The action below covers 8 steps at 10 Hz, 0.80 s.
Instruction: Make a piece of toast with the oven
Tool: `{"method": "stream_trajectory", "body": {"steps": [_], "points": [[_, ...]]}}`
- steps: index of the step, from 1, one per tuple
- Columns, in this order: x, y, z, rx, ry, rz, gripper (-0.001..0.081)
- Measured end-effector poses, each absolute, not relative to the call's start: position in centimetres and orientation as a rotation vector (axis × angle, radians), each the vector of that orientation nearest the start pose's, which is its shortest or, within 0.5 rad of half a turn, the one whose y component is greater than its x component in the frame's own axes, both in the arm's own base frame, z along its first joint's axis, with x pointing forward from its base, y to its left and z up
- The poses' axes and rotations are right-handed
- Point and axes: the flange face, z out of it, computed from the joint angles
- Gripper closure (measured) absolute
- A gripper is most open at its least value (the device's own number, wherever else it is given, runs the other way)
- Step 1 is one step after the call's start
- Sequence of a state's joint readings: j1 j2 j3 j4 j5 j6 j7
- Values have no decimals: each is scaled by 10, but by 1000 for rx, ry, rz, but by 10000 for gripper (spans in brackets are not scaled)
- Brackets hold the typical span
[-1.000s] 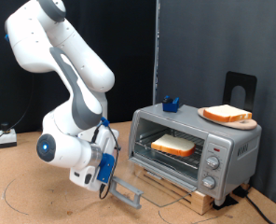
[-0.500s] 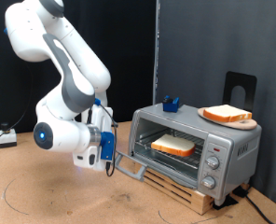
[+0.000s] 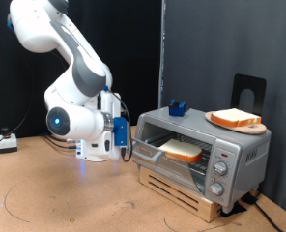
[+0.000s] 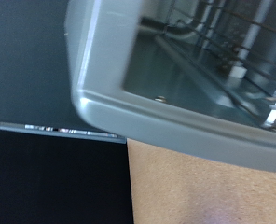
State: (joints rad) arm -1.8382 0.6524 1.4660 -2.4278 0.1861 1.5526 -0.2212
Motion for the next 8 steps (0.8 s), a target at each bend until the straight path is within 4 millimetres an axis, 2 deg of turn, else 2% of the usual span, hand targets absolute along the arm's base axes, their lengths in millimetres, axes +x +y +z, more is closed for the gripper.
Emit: {"method": "stream_trajectory", "body": {"steps": [2, 5, 8], "points": [[359, -63, 295, -1983, -122, 791, -3], [349, -26, 318, -1976, -115, 845, -3], [334, 23, 323, -2056, -45, 897, -3]]}}
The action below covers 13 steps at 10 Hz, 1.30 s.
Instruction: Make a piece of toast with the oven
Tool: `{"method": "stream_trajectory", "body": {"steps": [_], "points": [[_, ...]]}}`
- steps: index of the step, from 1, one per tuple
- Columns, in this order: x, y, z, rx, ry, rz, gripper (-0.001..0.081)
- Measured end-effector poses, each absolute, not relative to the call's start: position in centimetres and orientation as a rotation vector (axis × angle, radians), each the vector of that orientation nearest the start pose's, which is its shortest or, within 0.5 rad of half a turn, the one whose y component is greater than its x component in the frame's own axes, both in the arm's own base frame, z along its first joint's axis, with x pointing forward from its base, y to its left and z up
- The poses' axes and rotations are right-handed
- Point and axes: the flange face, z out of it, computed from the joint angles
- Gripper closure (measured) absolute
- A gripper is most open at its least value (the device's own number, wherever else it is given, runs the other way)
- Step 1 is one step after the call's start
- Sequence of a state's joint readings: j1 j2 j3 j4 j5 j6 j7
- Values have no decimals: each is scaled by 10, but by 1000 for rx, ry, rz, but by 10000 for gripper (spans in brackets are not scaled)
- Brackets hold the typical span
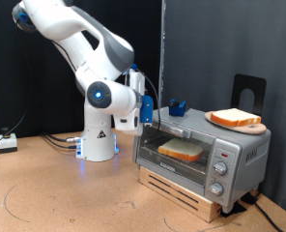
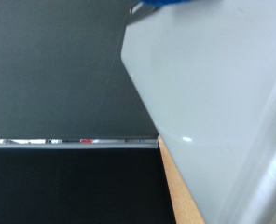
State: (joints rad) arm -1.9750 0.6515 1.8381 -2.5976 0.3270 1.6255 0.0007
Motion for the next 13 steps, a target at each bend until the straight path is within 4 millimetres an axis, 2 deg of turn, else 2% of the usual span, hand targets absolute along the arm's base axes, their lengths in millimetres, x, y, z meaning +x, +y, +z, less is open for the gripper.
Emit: {"method": "stream_trajectory", "body": {"steps": [2, 4, 6, 9, 10, 12, 13], "points": [[332, 28, 327, -2079, 20, 875, -3], [331, 22, 327, -2062, 54, 851, -3], [336, -1, 327, -2071, 127, 785, -3], [340, -51, 327, -2107, 252, 710, -3], [341, -59, 327, -2112, 268, 707, -3], [344, -60, 326, -2074, 274, 697, -3], [356, -68, 323, -2037, 322, 635, -3]]}}
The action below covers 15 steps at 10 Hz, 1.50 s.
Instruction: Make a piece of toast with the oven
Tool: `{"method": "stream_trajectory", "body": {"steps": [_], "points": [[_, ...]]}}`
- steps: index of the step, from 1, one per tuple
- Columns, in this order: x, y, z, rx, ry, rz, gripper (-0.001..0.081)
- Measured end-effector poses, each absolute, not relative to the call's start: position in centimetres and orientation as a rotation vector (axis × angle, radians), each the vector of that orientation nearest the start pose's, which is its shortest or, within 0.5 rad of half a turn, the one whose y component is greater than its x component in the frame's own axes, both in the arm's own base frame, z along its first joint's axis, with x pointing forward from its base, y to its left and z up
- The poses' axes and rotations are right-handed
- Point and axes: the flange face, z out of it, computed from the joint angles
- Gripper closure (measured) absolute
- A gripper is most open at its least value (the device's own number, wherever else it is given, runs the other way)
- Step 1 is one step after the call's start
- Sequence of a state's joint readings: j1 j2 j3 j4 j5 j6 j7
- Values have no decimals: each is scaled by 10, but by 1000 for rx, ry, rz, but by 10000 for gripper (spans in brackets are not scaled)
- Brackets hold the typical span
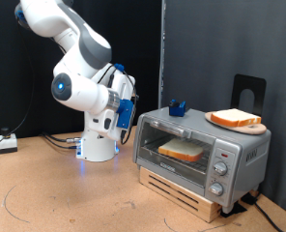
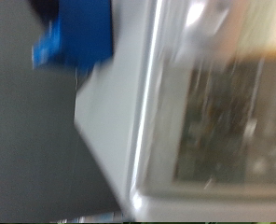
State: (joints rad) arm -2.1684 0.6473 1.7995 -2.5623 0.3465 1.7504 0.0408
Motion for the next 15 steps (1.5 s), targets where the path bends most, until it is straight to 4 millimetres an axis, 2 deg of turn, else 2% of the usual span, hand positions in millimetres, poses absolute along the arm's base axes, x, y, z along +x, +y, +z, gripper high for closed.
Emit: {"method": "stream_trajectory", "body": {"steps": [2, 7, 11, 15], "points": [[376, -88, 316, -2011, 390, 549, -3], [420, -147, 301, -2017, 430, 526, -3], [427, -144, 299, -2007, 410, 542, -3], [469, -115, 294, -1958, 294, 543, -3]]}}
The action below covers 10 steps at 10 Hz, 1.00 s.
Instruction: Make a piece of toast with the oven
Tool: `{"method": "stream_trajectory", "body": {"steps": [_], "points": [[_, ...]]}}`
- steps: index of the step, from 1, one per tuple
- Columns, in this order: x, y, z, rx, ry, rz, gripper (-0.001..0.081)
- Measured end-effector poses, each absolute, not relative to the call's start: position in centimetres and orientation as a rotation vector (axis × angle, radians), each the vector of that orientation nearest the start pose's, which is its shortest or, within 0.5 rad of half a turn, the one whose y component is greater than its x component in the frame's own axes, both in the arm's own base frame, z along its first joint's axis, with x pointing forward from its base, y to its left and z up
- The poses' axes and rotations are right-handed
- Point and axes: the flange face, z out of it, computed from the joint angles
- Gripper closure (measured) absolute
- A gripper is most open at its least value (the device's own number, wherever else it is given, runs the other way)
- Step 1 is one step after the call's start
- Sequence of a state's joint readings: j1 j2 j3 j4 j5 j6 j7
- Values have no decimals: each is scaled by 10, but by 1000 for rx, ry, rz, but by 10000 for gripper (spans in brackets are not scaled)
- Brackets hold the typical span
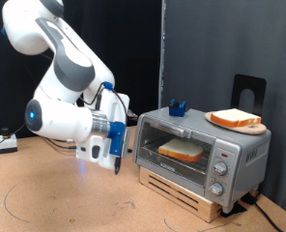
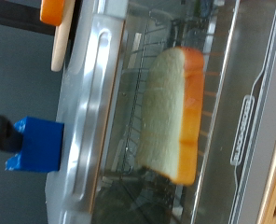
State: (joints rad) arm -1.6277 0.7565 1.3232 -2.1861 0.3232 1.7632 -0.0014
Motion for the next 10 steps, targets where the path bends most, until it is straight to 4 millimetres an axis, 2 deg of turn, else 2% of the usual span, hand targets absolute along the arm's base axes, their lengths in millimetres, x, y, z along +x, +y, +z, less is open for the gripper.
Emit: {"method": "stream_trajectory", "body": {"steps": [5, 8, 10], "points": [[521, -96, 264, -2036, 395, 413, -3], [512, -95, 262, -1979, 346, 524, -3], [517, -104, 251, -1906, 320, 645, -3]]}}
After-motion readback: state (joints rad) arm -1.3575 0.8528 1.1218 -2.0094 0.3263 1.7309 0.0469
